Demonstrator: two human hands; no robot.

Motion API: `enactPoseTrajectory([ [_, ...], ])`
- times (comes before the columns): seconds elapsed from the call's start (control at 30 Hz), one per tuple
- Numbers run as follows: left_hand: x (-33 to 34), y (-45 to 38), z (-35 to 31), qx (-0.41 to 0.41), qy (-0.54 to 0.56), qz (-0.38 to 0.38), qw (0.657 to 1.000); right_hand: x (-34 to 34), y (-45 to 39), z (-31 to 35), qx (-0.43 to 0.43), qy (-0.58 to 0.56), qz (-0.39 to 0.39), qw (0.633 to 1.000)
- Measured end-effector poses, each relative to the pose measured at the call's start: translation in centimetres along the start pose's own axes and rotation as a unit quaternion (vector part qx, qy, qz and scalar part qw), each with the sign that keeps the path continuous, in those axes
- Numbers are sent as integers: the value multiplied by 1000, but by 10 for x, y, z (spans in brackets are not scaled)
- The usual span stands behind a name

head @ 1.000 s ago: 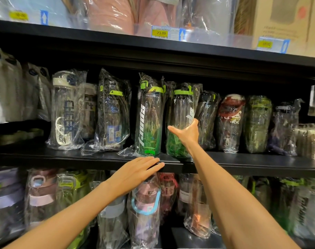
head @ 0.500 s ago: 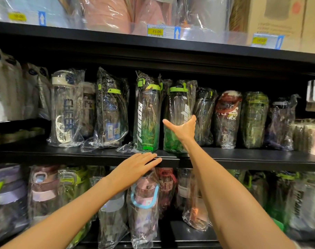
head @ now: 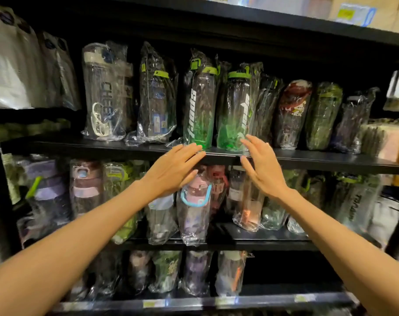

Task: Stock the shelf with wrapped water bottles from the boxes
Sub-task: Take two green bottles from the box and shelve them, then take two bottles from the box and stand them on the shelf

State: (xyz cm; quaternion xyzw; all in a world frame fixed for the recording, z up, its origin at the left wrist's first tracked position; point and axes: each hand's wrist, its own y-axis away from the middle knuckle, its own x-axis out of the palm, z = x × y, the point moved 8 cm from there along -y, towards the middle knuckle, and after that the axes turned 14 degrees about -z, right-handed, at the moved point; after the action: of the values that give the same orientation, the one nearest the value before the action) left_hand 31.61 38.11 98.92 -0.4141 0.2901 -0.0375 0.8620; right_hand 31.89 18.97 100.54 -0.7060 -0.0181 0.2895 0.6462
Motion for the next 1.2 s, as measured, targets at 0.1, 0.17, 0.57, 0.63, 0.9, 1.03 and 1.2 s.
enactPoseTrajectory([
  [0.1,-10,32,-11,-7,-15,2,1000,3,49,34,-33,20,63,997],
  [0.17,-14,56,-22,-2,-17,2,1000,7,79,51,-35,28,98,994],
  [0.57,-17,228,-84,-70,20,119,990,36,249,117,17,-33,208,977],
  [0.63,-15,267,-99,-96,26,147,984,39,287,127,45,-56,213,974],
  [0.9,7,440,-166,-233,73,266,933,77,459,168,164,-120,325,924],
  [1.03,33,531,-191,-331,116,336,874,119,548,188,233,-122,397,879],
  [1.2,70,650,-221,-393,136,381,826,185,655,214,302,-117,453,831],
])
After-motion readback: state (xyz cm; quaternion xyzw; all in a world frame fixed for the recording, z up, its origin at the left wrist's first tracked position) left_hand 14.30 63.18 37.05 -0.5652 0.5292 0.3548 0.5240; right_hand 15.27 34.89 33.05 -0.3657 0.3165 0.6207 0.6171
